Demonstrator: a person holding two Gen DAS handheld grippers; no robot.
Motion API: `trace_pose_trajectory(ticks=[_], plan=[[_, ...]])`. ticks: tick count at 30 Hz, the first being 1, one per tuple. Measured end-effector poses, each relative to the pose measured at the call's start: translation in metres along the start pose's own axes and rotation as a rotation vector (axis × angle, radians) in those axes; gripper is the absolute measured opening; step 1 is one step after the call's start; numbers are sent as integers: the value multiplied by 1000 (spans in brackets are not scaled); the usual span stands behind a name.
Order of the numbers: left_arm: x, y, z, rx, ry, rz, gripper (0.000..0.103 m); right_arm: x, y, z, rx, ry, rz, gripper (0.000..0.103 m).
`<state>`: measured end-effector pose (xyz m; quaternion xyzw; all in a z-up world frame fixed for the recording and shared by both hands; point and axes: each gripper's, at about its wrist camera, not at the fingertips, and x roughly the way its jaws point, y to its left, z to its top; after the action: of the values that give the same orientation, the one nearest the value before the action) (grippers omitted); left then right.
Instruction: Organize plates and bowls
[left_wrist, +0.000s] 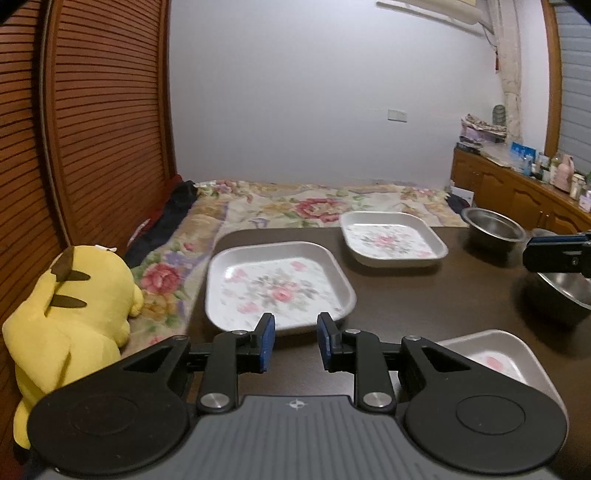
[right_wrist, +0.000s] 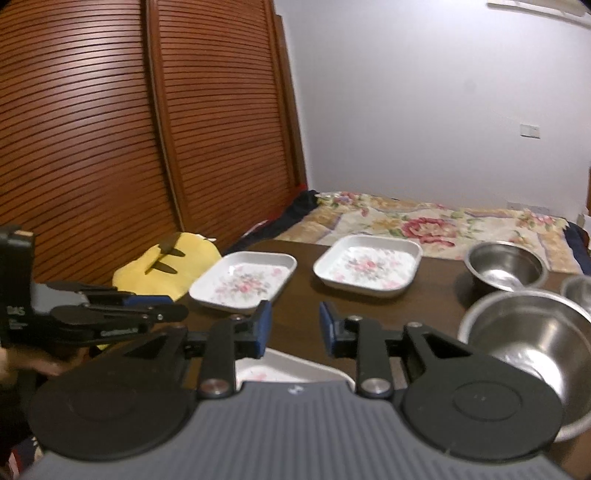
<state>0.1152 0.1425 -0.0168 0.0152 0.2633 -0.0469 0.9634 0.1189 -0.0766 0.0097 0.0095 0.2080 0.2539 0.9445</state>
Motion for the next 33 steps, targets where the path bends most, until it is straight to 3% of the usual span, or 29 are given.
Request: trace_pose_trajectory(ticks=[8, 22, 33], plan=[[33, 41, 10, 10, 20, 29, 35, 60, 12, 23, -35, 85, 51, 30], [97, 92, 17, -74, 80, -71, 36, 147, 20, 39, -46, 263, 49, 32], [118, 106, 11, -81, 103, -118, 36, 197, 18, 34, -32, 351, 41, 32]])
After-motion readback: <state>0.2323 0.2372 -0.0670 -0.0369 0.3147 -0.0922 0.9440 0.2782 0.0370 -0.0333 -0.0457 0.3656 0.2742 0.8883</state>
